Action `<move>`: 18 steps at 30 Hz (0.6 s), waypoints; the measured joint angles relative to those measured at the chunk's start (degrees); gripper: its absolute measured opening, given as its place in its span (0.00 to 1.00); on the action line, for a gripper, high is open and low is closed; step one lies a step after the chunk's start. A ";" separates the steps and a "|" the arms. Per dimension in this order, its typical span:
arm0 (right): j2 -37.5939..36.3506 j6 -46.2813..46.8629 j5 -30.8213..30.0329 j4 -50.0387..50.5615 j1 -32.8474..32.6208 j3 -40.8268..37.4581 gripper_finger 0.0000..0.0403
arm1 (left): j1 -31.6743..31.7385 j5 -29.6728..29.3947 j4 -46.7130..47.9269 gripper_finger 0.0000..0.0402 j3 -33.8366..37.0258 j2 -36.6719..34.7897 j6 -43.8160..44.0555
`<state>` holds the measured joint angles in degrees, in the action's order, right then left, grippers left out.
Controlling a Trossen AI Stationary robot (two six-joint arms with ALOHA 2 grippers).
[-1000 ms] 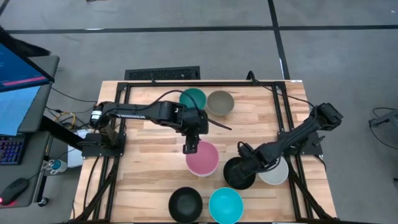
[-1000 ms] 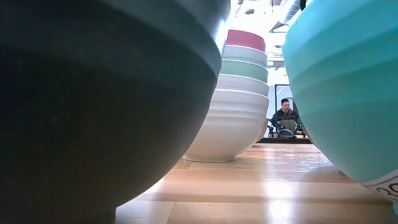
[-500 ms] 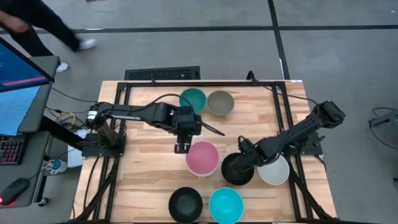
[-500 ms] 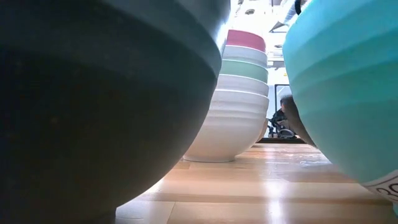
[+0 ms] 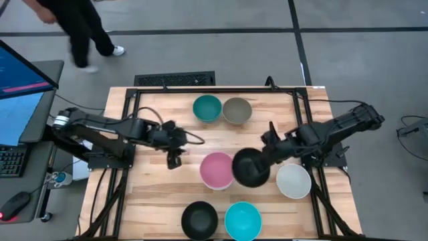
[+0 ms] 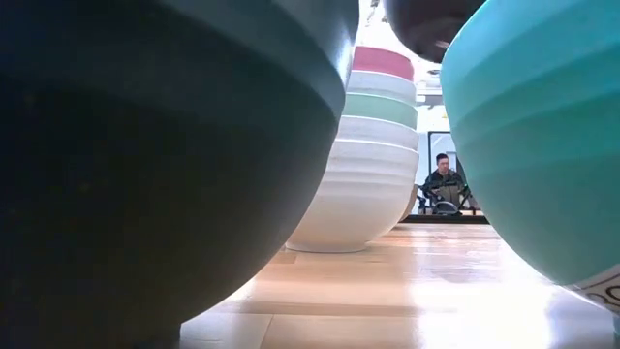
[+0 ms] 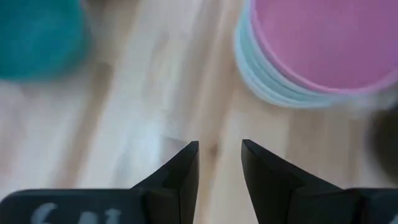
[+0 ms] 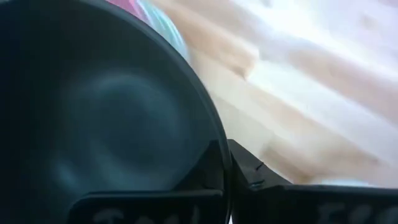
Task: Nest bowls inside each other
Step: Stack the right black bowl on the top of the pink bowl
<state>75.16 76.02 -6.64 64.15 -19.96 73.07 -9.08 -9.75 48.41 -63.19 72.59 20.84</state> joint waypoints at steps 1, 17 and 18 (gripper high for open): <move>0.96 -0.95 -0.95 0.02 0.93 1.83 0.03 | -1.04 1.01 -1.11 0.27 1.49 -1.25 2.36; 18.00 -11.54 5.51 -8.97 6.80 14.15 0.04 | -23.16 -11.28 -1.01 0.27 3.67 -5.94 20.72; 18.75 -11.30 5.70 -9.27 6.49 14.40 0.04 | -23.97 -11.82 -0.82 0.27 3.67 -5.94 21.53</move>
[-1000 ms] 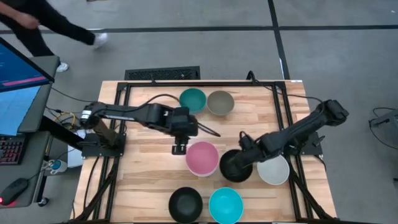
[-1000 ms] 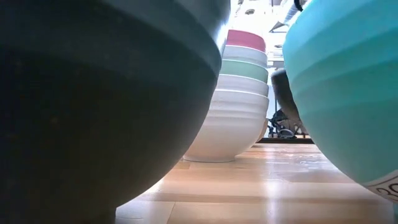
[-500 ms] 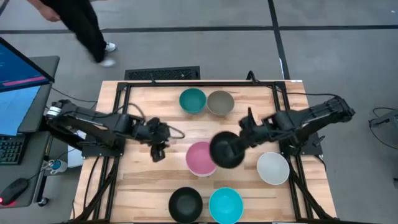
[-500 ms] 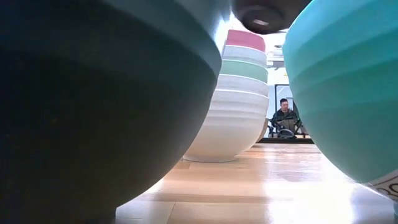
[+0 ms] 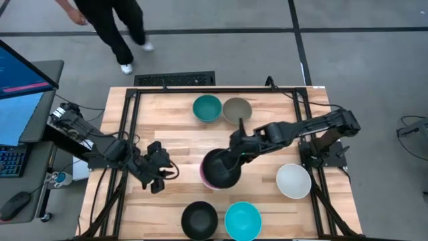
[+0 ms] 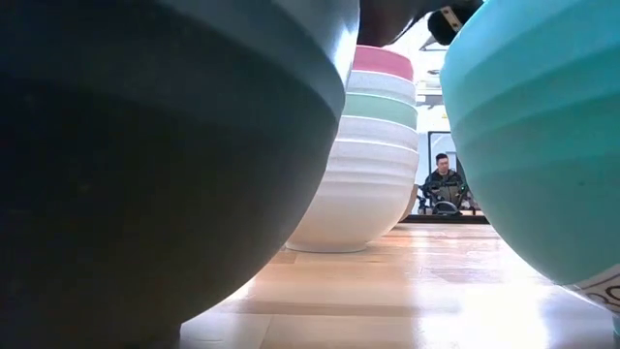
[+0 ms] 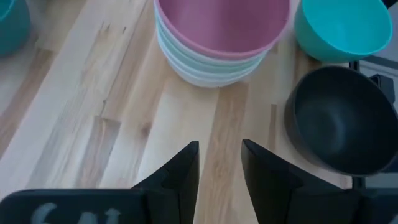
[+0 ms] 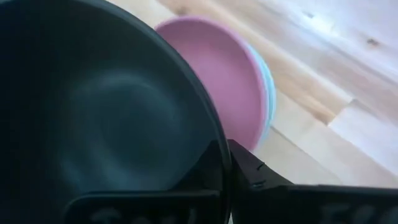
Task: Nest bowls inside each other
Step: Stack the right black bowl on the top of the pink bowl
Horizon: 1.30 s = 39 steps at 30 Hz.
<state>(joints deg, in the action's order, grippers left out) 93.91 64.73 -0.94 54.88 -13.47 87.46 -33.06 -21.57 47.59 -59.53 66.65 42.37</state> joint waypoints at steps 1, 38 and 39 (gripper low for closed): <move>0.66 0.32 0.23 0.06 -0.29 0.25 0.05 | -0.76 -0.30 0.42 0.27 0.00 0.00 0.71; 5.77 11.78 -3.66 0.74 -2.08 0.81 0.43 | -10.87 -2.95 4.39 0.27 0.00 0.04 2.23; 5.75 11.83 -3.76 0.70 -2.32 0.81 0.45 | -10.87 -2.95 4.36 0.27 0.00 0.04 1.94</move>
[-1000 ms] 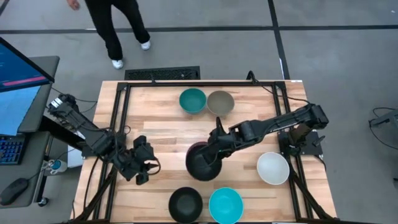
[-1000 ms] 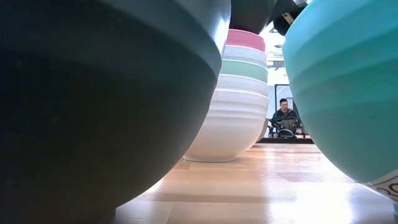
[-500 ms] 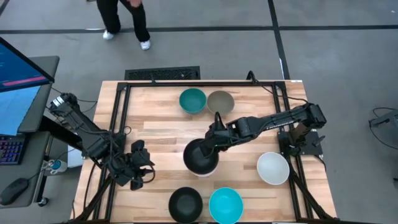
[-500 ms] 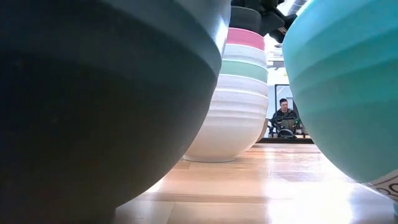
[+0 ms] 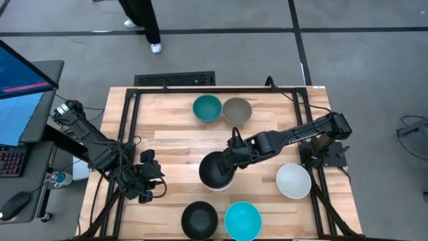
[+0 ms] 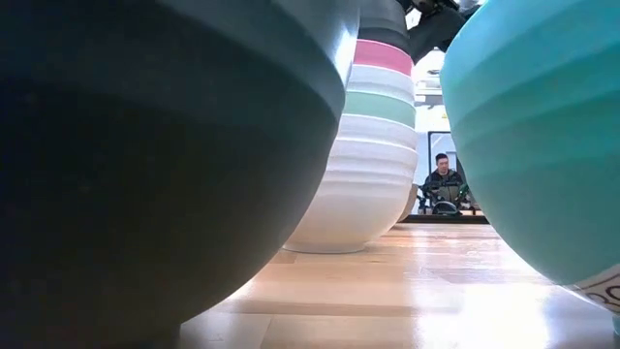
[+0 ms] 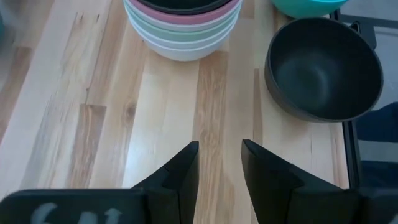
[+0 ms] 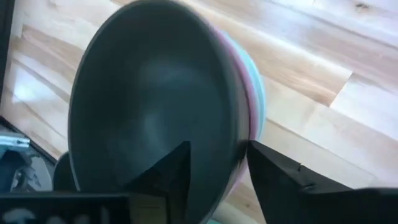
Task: Nest bowls inside each other
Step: Stack the right black bowl on the top of the pink bowl, then stack the black bowl on the top of the black bowl
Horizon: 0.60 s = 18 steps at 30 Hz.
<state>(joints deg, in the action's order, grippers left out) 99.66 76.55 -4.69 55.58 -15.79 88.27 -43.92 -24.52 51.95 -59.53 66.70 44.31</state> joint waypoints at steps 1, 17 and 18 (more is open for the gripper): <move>0.00 0.00 -0.02 0.01 -0.16 0.00 0.46 | 0.00 -0.02 -0.13 0.27 0.00 0.00 -0.30; -0.77 3.01 -4.98 4.17 -4.87 0.01 0.46 | 0.02 -1.77 -2.50 0.27 0.00 0.04 -0.28; -0.76 3.11 -5.04 4.33 -5.17 -0.02 0.45 | 0.02 -1.79 -2.50 0.27 0.00 0.04 -0.28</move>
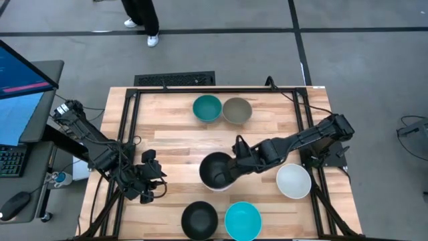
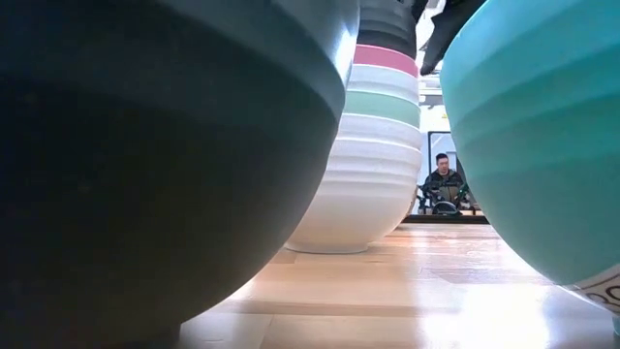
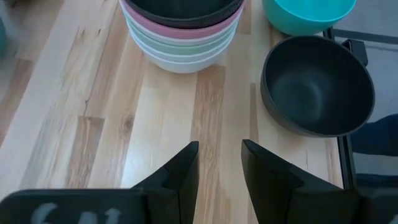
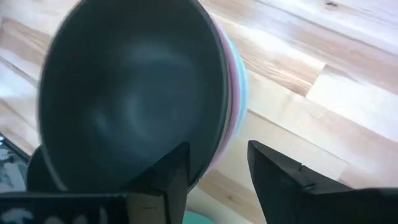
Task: Nest bowls inside each other
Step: Stack the black bowl on the top of the black bowl
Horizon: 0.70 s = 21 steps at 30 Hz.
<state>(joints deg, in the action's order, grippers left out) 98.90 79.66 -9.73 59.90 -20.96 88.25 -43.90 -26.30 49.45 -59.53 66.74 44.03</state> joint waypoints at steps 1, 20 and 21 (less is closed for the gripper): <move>-0.01 0.15 -0.03 -0.11 -0.28 0.02 0.44 | 0.00 0.00 0.00 0.27 0.00 0.00 0.00; 0.08 5.43 -9.50 -0.29 -2.87 -0.50 0.26 | 1.79 -0.06 0.07 0.27 0.00 0.00 -0.02; 0.08 5.88 -9.74 -0.39 -3.26 -0.50 0.26 | 1.79 -0.03 0.07 0.27 0.00 0.00 -0.02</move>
<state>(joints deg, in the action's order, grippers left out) 98.98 85.54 -19.47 59.52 -24.22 87.74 -42.11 -26.34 49.52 -59.53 66.74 44.01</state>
